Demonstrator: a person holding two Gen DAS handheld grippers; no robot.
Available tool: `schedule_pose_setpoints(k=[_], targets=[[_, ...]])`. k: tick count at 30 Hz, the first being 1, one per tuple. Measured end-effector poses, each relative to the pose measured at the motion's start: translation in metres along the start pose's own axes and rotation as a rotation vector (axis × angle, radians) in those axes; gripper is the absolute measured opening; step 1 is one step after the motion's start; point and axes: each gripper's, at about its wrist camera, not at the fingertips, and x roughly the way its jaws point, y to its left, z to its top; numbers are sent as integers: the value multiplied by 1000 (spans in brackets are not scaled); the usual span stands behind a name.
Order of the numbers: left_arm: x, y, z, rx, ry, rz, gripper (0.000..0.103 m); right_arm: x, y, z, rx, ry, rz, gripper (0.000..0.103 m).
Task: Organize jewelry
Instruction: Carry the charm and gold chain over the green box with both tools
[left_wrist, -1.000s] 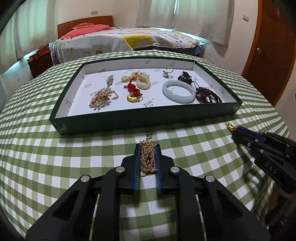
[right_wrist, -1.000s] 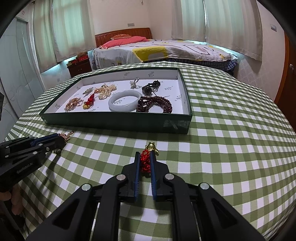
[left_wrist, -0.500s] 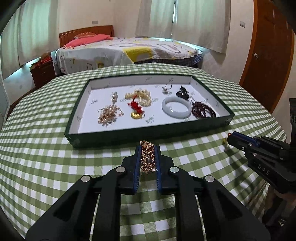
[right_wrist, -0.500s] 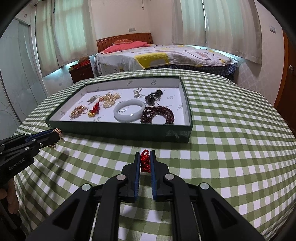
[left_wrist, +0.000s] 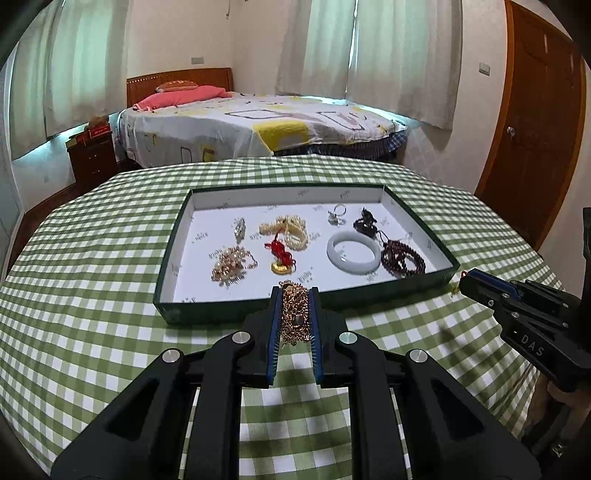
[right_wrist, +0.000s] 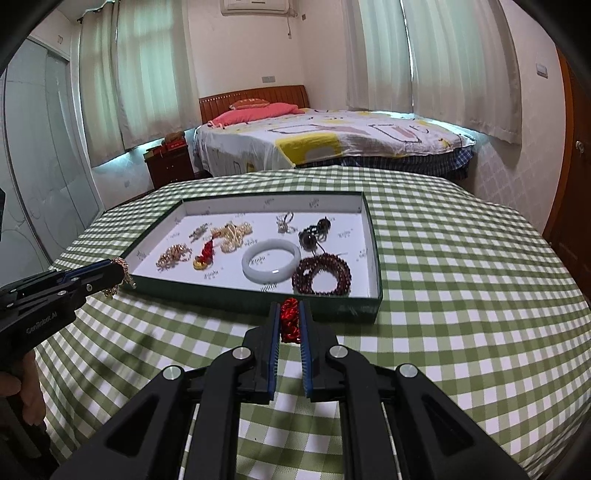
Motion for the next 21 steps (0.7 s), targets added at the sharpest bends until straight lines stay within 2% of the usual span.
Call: schedule_pose_setpoints(k=[21], targets=[[-12, 9, 20, -15, -57, 3, 14, -12, 6, 32, -18, -73, 18, 11]])
